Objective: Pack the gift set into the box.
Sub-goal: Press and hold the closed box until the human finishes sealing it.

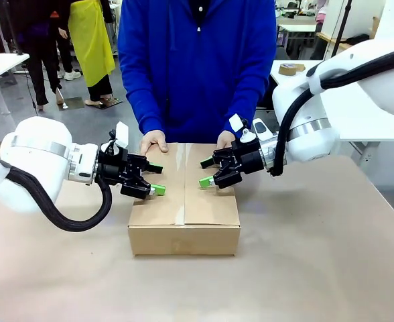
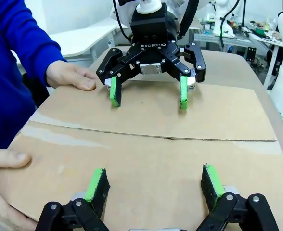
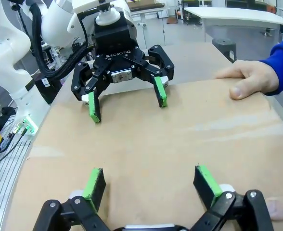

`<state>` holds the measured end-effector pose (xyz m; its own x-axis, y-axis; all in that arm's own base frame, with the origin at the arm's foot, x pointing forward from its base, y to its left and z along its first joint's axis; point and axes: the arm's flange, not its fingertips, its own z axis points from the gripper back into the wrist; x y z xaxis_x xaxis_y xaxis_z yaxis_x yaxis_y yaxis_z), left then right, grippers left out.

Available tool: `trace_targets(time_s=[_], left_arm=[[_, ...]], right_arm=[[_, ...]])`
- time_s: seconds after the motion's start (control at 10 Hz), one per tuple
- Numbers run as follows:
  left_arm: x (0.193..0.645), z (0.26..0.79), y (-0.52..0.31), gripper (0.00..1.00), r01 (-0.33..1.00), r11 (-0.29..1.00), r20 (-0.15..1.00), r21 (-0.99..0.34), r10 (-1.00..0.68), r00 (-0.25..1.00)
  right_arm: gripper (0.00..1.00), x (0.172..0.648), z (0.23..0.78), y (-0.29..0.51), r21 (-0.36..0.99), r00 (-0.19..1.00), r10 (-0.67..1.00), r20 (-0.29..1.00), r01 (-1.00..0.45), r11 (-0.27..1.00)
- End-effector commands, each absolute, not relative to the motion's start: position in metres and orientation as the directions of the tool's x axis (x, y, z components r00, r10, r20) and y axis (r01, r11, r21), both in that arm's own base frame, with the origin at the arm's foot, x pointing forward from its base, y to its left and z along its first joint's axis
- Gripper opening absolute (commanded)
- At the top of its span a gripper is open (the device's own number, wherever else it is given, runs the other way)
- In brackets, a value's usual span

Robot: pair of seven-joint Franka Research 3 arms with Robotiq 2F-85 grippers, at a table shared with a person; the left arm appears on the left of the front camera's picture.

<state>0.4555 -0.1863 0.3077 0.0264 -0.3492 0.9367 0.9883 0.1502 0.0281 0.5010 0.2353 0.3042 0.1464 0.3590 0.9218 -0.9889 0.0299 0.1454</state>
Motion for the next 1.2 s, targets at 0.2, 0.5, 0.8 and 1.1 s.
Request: trace_targets(time_s=[0.2, 0.5, 0.8, 1.1], left_arm=[[0.4542, 0.3060, -0.1884, 1.00, 0.989, 0.145, 0.936, 0.029, -0.352, 0.024], [0.4542, 0.3060, -0.1884, 1.00, 0.989, 0.145, 0.936, 0.029, -0.352, 0.024], [0.4542, 0.3060, -0.1884, 1.00, 0.989, 0.145, 0.936, 0.029, -0.352, 0.024], [0.4542, 0.3060, -0.1884, 1.00, 0.989, 0.145, 0.936, 0.029, -0.352, 0.024]], right_arm=[[1.00, 0.5003, 0.3016, 0.2380, 0.138, 0.143, 0.377, 0.915, -0.990, 0.040], [1.00, 0.5003, 0.3016, 0.2380, 0.138, 0.143, 0.377, 0.915, -0.990, 0.040], [1.00, 0.5003, 0.3016, 0.2380, 0.138, 0.143, 0.377, 0.915, -0.990, 0.040], [1.00, 0.5003, 0.3016, 0.2380, 0.138, 0.143, 0.377, 0.915, -0.990, 0.040]])
